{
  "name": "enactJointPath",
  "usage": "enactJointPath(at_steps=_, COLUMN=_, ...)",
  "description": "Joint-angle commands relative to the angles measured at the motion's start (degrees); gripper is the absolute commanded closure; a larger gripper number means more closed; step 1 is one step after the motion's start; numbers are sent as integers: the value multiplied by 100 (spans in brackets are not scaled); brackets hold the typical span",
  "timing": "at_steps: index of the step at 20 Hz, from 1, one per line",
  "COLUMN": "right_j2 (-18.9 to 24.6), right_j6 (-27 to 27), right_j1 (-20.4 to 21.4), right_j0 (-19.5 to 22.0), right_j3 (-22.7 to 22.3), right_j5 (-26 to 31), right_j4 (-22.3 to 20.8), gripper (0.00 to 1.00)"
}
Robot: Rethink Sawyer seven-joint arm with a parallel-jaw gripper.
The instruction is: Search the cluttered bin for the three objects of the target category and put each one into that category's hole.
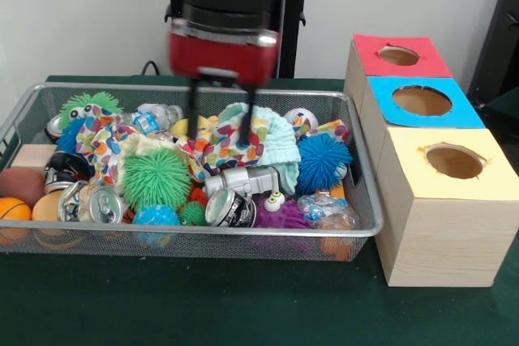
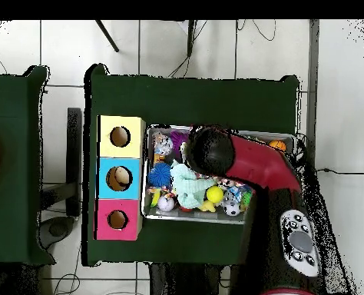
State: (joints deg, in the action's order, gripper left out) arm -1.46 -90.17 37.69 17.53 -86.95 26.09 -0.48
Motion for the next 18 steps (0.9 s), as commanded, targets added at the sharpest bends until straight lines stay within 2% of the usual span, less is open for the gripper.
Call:
enactJointPath(at_steps=1, right_j2=818, right_j6=1101, right_j1=102, right_j0=864, right_j3=-447, right_j5=591, right_j4=-601, gripper=0)
enactJointPath(at_steps=7, right_j2=1212, right_j6=1231, right_j1=-212, right_j0=1456, right_j3=-279, right_j5=421, right_j4=-968, gripper=0)
enactJointPath(at_steps=18, right_j2=1520, right_j6=940, right_j1=-423, right_j0=1760, right_j3=-244, right_j5=333, right_j4=-1524, gripper=0)
